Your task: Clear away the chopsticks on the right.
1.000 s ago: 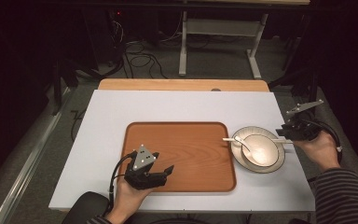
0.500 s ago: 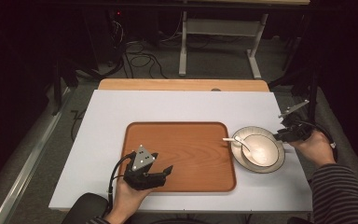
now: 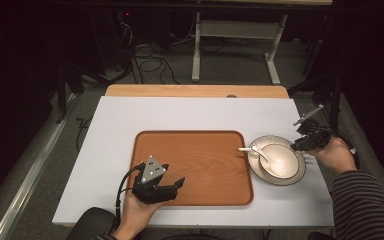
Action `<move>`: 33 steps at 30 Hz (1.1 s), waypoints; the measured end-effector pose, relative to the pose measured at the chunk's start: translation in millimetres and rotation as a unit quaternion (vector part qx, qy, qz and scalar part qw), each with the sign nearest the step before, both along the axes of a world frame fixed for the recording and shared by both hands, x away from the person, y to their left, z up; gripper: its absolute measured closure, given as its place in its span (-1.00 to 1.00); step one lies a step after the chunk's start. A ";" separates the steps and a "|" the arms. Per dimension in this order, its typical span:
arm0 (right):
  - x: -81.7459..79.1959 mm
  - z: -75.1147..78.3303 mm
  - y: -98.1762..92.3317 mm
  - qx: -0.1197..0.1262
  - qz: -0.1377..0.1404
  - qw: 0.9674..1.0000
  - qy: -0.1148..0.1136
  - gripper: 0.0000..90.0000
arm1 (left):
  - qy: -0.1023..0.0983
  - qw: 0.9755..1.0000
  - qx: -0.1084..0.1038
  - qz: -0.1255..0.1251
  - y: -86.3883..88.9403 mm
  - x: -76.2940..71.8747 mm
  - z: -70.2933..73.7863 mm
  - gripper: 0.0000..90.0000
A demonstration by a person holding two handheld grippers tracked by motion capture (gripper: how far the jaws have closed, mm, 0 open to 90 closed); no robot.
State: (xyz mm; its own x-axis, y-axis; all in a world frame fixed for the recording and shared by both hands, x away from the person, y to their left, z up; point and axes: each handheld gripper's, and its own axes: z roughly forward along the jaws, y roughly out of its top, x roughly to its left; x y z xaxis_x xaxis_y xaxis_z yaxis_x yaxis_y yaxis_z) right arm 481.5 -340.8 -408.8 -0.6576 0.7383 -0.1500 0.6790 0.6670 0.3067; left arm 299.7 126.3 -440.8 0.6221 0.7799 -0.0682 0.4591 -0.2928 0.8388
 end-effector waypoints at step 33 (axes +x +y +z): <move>2.8 -11.3 7.5 -0.001 0.030 0.999 0.020 0.88 | 0.001 1.000 0.002 0.001 -1.0 0.9 -1.0 -0.27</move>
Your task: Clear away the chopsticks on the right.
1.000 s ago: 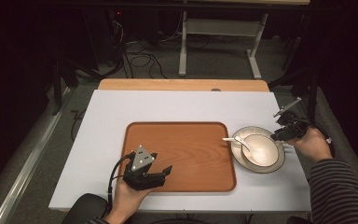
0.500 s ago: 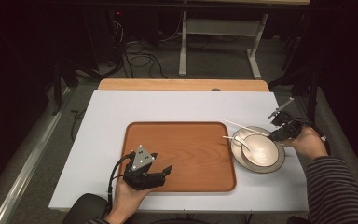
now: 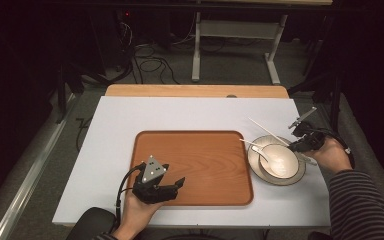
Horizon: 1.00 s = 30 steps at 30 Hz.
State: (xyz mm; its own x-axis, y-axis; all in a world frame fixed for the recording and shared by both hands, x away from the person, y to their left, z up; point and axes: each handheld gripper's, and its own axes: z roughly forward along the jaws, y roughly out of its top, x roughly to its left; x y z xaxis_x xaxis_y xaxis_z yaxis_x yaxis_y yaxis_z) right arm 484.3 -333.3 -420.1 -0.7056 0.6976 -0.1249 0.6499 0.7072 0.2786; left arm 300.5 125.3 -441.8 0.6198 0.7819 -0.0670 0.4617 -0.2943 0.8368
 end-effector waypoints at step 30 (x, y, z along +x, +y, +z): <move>-79.0 82.0 4.5 0.077 -0.033 0.991 -0.107 0.92 | -0.001 1.000 -0.002 -0.015 -1.6 2.3 2.2 -0.26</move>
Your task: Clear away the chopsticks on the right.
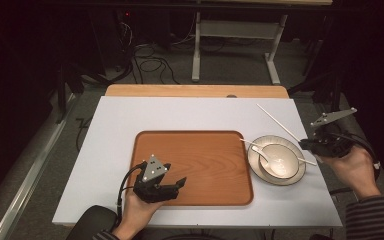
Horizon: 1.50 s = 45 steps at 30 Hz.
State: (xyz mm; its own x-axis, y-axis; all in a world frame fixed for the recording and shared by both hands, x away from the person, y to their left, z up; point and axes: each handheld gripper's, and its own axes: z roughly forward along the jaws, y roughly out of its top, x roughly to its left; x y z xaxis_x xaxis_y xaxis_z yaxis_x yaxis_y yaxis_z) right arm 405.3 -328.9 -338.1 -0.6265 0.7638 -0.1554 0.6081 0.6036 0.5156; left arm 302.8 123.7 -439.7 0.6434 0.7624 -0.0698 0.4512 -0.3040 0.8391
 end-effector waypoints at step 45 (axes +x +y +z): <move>-49.1 -74.0 150.5 0.029 0.043 0.998 0.045 0.91 | -0.003 1.000 0.004 -0.007 -4.2 3.5 1.2 -0.25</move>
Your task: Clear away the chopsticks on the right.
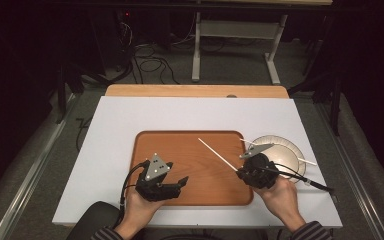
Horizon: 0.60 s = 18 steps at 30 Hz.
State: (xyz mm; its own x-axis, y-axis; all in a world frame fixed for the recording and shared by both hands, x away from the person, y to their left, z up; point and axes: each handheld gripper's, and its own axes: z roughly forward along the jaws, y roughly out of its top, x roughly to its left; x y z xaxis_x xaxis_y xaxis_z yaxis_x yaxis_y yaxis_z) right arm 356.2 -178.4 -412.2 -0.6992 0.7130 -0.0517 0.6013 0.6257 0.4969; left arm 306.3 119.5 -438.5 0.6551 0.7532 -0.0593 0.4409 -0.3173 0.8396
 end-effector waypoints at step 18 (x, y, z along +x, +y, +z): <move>22.4 -40.1 9.1 -0.007 -0.020 0.999 0.047 0.89 | -0.005 1.000 0.001 0.003 1.8 -2.9 0.1 -0.26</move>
